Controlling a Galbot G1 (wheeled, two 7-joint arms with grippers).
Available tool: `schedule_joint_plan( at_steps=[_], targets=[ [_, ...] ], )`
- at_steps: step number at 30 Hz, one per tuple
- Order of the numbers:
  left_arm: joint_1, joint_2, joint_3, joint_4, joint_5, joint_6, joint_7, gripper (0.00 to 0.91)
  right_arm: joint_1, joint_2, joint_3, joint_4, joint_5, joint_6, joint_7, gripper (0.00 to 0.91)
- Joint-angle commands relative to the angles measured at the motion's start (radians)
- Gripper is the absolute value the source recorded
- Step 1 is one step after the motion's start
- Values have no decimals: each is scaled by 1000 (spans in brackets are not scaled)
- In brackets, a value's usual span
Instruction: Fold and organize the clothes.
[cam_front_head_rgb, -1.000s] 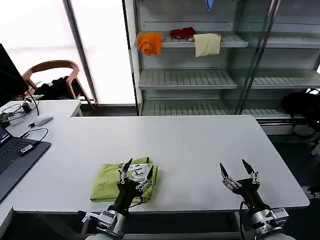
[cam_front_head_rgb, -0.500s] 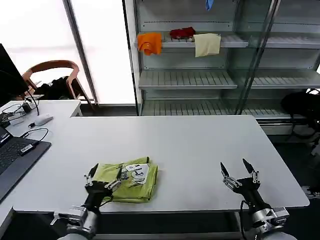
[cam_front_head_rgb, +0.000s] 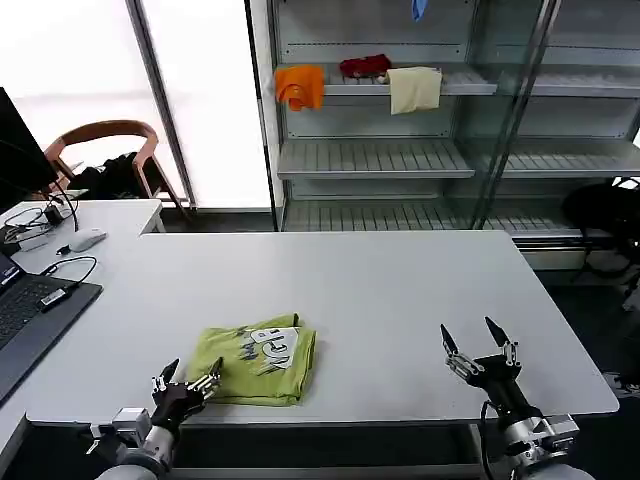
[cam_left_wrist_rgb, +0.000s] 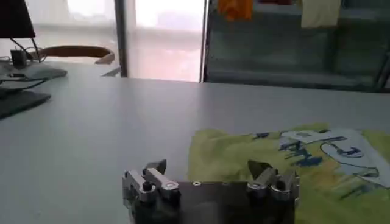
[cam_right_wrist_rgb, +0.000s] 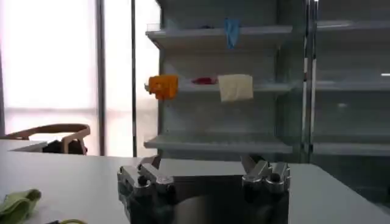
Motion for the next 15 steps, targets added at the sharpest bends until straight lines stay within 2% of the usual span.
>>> schedule_joint_plan(
  at_steps=[1, 7, 9, 10, 11, 13, 14, 15],
  targets=[
    [-69, -6, -32, 53, -159, 37, 16, 907, -2, -1, 8, 1, 0, 1, 2, 907],
    [-98, -19, -17, 72, -181, 25, 28, 907, -3, 1, 6, -1, -1, 1, 3, 907],
    [-98, -21, -13, 83, -179, 22, 32, 836, -3, 1, 8, -1, 0, 1, 4, 907],
    [-95, -22, -11, 87, -174, 18, 33, 756, -3, 0, 10, -2, 1, 1, 4, 907],
    [-91, -23, -10, 91, -173, 14, 34, 534, -3, -1, 11, -2, 2, 2, 4, 907],
    [-84, -24, -9, 95, -170, 9, 37, 181, -1, -3, 12, -4, 4, 3, 5, 907],
    [-81, -25, -8, 96, -169, 8, 37, 71, -1, -3, 12, -4, 4, 3, 4, 907],
    [-76, -27, -6, 98, -164, 3, 39, 30, 1, -2, 11, -5, 5, 3, 5, 907]
  ],
)
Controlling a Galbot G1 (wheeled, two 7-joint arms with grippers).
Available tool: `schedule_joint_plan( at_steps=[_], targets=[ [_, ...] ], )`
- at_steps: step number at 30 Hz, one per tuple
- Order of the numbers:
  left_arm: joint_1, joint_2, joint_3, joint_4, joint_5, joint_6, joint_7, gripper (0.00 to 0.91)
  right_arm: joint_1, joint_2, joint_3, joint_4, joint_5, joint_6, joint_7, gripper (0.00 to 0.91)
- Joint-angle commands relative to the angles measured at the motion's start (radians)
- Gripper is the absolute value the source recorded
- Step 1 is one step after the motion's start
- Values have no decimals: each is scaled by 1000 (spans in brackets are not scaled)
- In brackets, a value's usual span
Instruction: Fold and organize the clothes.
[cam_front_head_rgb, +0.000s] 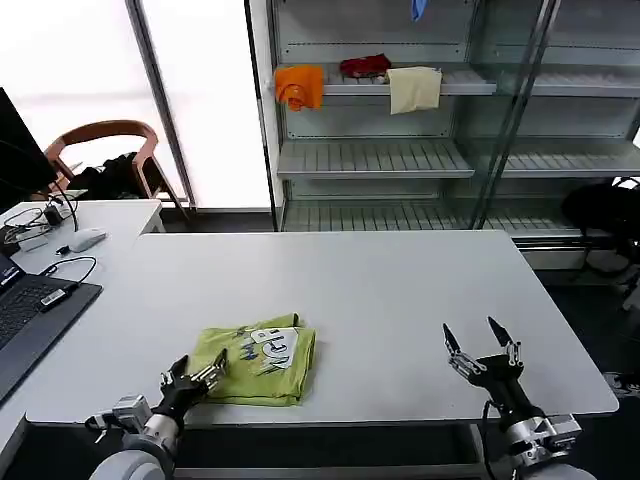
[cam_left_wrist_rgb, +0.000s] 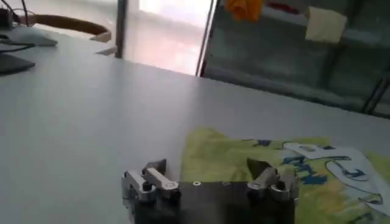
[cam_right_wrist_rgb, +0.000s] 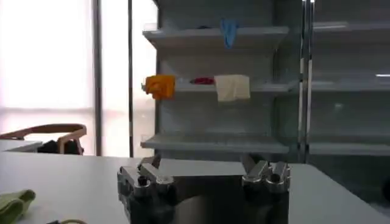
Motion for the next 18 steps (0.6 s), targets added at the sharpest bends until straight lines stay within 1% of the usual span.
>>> schedule_joint_plan(
  at_steps=[1, 11, 16, 18],
  targets=[
    [-9, -6, 0, 31, -36, -4, 7, 20, 4, 1, -2, -1, 1, 1, 0, 907],
    [3, -16, 23, 19, 28, -59, 15, 0, 9, 2, -8, -2, 1, 0, 0, 907],
    [-2, -4, 22, -12, 49, -113, -9, 0, 10, 5, -15, -3, -1, 1, -1, 907],
    [-3, 6, 12, -31, 49, -116, -17, 0, 12, 5, -16, -4, -2, 1, -1, 907]
  ],
)
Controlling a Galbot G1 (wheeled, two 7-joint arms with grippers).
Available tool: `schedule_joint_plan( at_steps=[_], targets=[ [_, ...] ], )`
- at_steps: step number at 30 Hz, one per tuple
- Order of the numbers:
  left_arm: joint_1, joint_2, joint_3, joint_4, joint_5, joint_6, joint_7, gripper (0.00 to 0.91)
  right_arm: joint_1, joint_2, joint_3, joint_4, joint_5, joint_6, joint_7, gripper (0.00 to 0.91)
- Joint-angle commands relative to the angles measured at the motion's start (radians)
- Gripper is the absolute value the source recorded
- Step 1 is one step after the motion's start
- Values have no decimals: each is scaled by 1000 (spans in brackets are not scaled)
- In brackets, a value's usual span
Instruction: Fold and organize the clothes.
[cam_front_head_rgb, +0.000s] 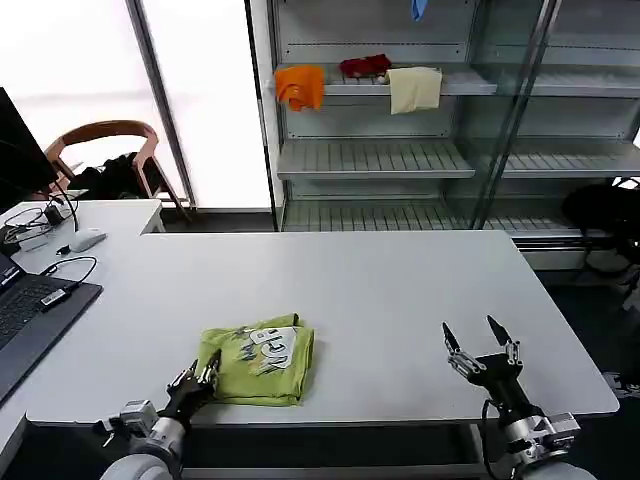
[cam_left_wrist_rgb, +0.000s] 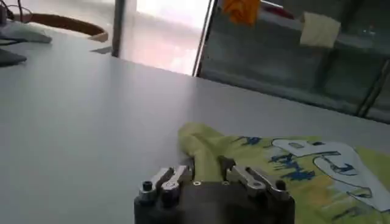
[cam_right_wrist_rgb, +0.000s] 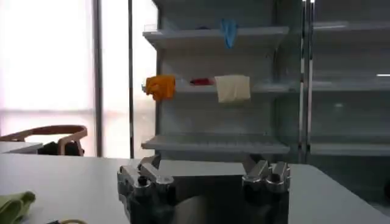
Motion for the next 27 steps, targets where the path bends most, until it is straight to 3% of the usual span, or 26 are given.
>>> schedule_joint_plan(
  at_steps=[1, 10, 17, 22, 27],
  targets=[
    [-5, 20, -17, -48, 26, -61, -22, 0, 4, 0, -4, -1, 0, 0, 0, 907],
    [8, 132, -112, -55, 32, -86, -37, 0, 12, -2, -1, 5, -1, -4, 4, 907],
    [43, 351, -385, -16, 117, -149, 42, 0, 27, -3, -13, 3, -1, -8, 7, 907],
    [7, 493, -545, -19, 209, -143, 162, 0, 39, 2, -29, -1, -3, -9, 8, 907],
    [-51, 531, -502, -34, 384, -197, 284, 0, 34, 2, -22, 1, -2, -8, 9, 907]
  ],
)
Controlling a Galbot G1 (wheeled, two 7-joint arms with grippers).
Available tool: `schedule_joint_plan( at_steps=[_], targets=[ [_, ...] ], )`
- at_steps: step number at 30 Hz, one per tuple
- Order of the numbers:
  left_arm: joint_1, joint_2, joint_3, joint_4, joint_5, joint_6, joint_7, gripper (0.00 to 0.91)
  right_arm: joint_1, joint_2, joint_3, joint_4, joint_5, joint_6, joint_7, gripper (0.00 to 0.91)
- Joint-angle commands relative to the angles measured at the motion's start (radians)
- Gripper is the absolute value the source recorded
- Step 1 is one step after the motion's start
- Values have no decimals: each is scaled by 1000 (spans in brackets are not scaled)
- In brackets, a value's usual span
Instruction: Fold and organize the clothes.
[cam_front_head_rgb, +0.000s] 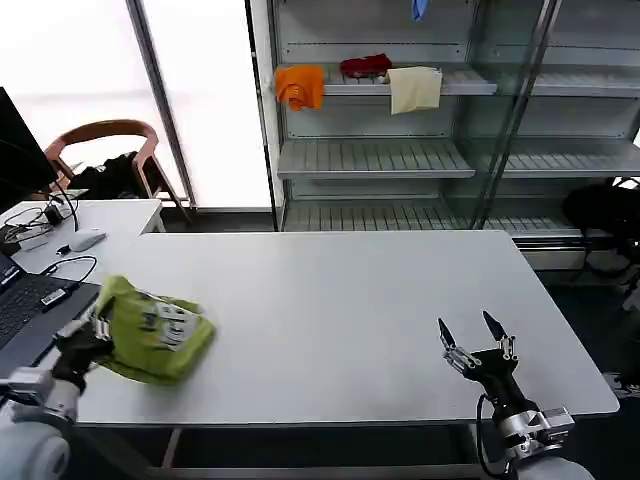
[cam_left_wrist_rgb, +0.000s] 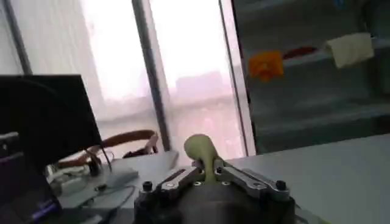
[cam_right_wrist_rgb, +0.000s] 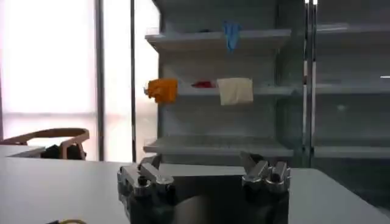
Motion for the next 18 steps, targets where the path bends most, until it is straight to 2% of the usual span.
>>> schedule_joint_plan(
  at_steps=[1, 3, 6, 11, 14, 18],
  targets=[
    [-65, 207, -147, -6, 284, -96, 228, 0, -4, -1, 5, 1, 2, 2, 1, 907],
    [-51, 151, -44, 16, 436, -166, 272, 0, -14, -2, 15, 2, 4, 6, 1, 907],
    [-58, 45, 199, 116, 623, -304, 265, 0, -20, -1, 18, -1, 6, 12, 1, 907],
    [-79, -154, 420, 275, 699, -382, 220, 0, -21, 5, 4, -1, 0, 11, -1, 907],
    [-87, -210, 492, 233, 658, -369, 207, 10, -15, 5, 0, -5, -1, 8, -1, 907],
    [-121, -204, 516, 148, 584, -314, 180, 10, -6, 6, -14, -9, -6, 5, -1, 907]
  ],
)
